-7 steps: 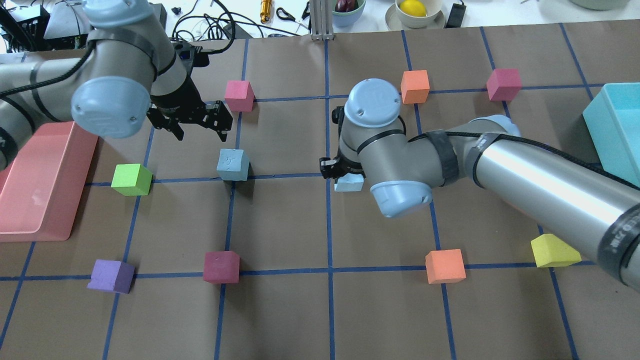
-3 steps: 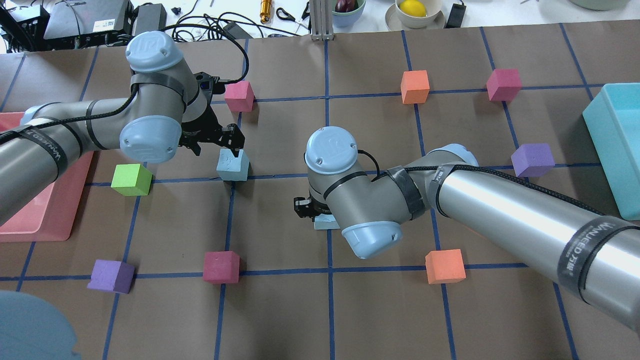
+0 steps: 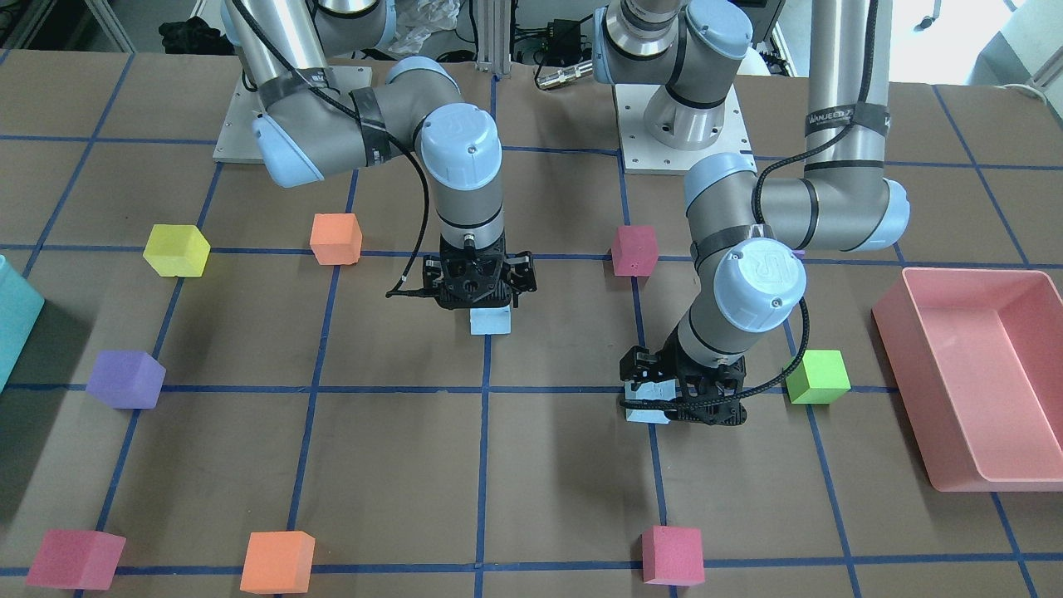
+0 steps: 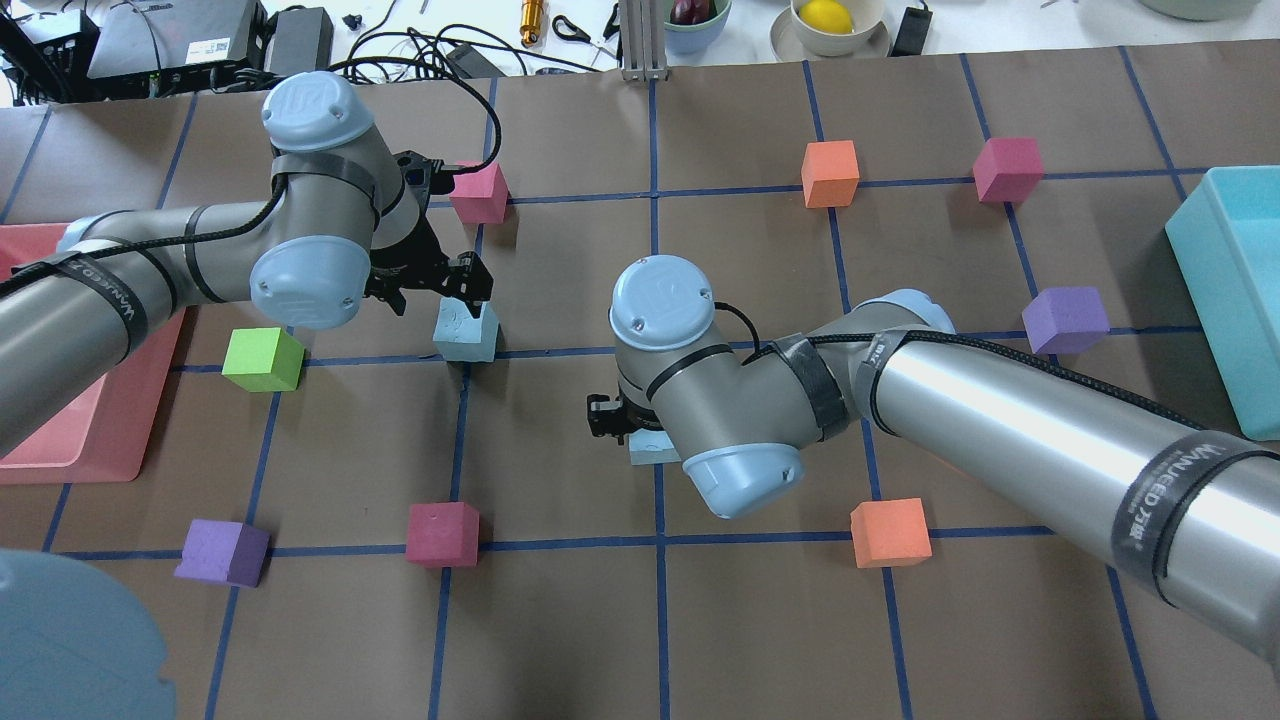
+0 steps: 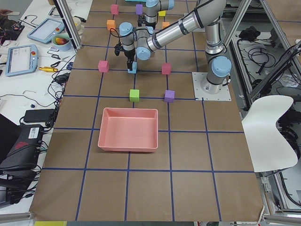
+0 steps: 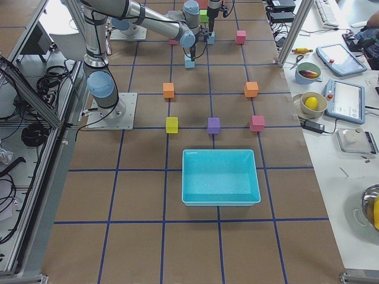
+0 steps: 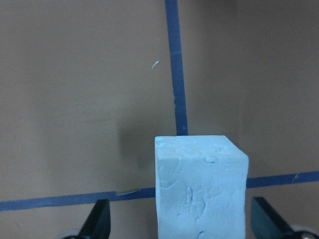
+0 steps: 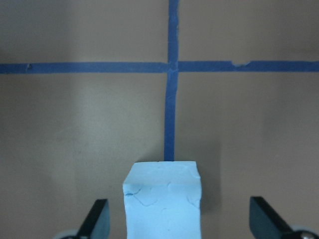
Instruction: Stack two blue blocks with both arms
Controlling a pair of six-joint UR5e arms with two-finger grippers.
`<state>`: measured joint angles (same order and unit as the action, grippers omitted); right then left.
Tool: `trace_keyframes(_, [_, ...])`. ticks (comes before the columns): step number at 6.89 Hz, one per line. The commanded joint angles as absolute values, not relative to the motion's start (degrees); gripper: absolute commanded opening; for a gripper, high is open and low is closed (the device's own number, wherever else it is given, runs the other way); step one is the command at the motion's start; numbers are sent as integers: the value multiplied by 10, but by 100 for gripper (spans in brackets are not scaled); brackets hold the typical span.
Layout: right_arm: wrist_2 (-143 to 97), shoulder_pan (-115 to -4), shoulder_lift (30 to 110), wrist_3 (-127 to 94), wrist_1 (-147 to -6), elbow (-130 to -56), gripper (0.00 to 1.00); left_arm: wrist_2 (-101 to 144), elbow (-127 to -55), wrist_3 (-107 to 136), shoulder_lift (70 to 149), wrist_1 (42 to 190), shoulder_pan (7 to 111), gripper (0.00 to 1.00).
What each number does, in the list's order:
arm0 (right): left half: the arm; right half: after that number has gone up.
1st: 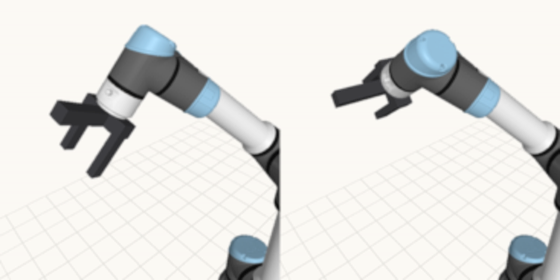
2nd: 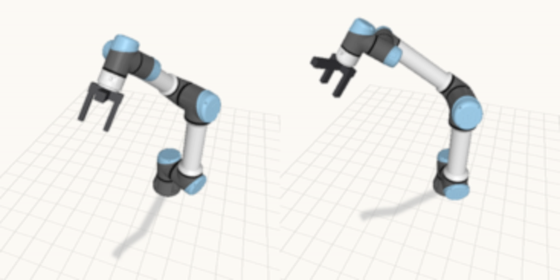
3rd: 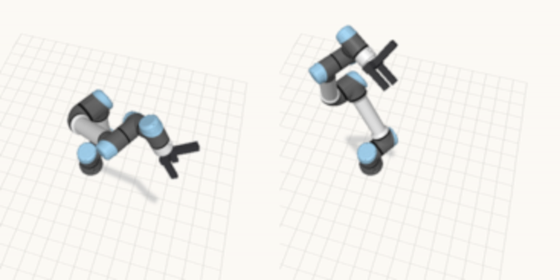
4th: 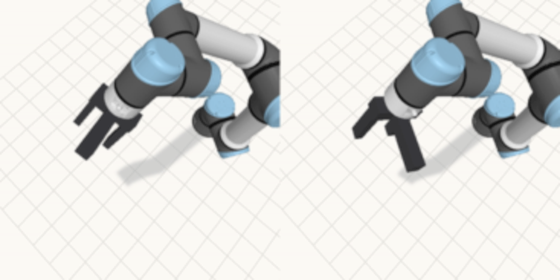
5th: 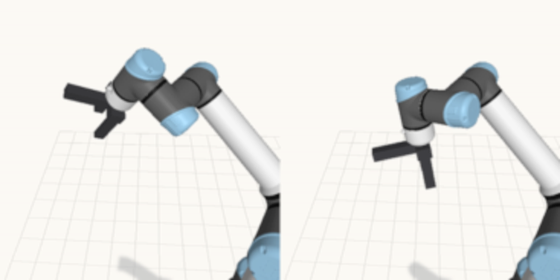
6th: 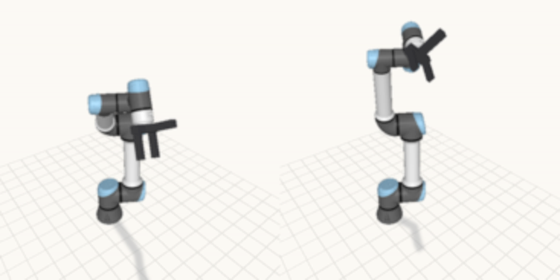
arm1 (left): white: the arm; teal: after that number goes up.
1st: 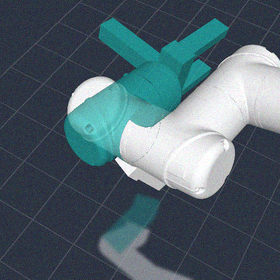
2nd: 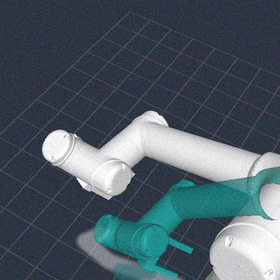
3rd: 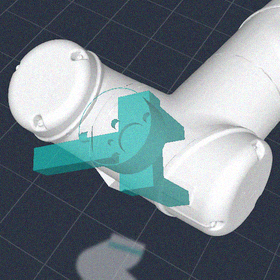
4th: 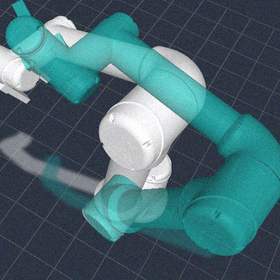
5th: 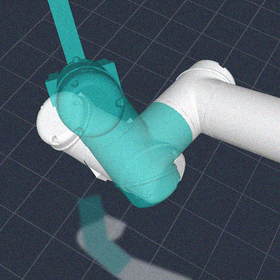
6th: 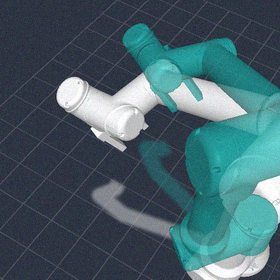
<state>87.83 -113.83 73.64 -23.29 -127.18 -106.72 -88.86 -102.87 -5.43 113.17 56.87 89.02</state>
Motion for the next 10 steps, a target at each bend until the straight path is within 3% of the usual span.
trace_keyframes(1, [881,-1088,796,-180,-1071,-947,100,-866,-1031,-52,1140,572,893,100])
trace_keyframes(2, [882,-1054,801,-152,-977,-874,100,-867,-1034,-53,1138,565,894,100])
trace_keyframes(3, [882,-996,809,-112,-898,-816,100,-867,-1038,-62,1139,564,893,83])
trace_keyframes(5, [884,-899,834,-13,-874,-789,100,-879,-1037,-33,1136,565,896,6])
trace_keyframes(6, [895,-897,847,-11,-871,-786,100,-872,-1032,-17,1140,571,908,1])
trace_keyframes(8, [896,-894,851,-10,-872,-793,100,-879,-1014,53,1101,612,997,0])
trace_keyframes(10, [894,-895,865,-10,-880,-795,100,-861,-950,121,1065,727,1068,0])
